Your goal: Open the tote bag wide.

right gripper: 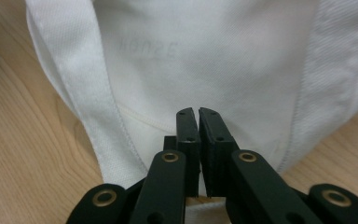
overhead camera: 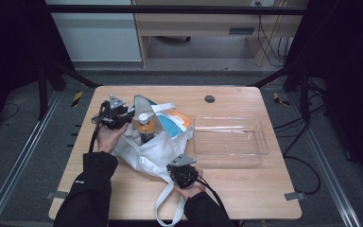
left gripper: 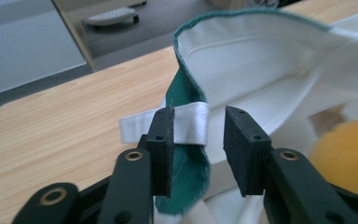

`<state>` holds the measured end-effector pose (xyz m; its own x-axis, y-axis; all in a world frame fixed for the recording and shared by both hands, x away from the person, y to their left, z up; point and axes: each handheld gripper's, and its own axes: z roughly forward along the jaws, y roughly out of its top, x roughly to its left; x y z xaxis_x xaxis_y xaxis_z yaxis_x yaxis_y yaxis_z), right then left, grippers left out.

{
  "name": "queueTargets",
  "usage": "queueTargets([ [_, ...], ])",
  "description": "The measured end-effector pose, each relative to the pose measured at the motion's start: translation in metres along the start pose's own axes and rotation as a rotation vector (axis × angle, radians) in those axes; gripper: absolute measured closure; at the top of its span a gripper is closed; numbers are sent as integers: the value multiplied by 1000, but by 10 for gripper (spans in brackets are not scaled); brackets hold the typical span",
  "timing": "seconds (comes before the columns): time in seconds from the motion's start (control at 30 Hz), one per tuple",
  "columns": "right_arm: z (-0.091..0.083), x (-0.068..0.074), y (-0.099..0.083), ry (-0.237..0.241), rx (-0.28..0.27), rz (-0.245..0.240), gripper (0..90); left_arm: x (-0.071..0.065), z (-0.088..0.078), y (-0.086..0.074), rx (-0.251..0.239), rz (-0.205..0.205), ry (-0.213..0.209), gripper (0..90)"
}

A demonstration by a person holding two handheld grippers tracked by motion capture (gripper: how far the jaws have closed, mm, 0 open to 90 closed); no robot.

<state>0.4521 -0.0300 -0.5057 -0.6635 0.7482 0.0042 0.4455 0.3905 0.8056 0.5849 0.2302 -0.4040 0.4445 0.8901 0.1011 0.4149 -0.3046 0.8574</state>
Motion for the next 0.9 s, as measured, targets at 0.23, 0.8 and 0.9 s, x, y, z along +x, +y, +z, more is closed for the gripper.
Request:
queueTargets([
  [0.23,-13,-6,7,16,-66,38,799,1,-26,-5,-40,-10,-47,560],
  [0.8,-42,-17,19,24,-132,37,578,-3,-65,-38,-85,-3,-72,454],
  [0.9,-45,-18,20,21,-132,33,558,-4,-69,-42,-81,1,-73,441],
])
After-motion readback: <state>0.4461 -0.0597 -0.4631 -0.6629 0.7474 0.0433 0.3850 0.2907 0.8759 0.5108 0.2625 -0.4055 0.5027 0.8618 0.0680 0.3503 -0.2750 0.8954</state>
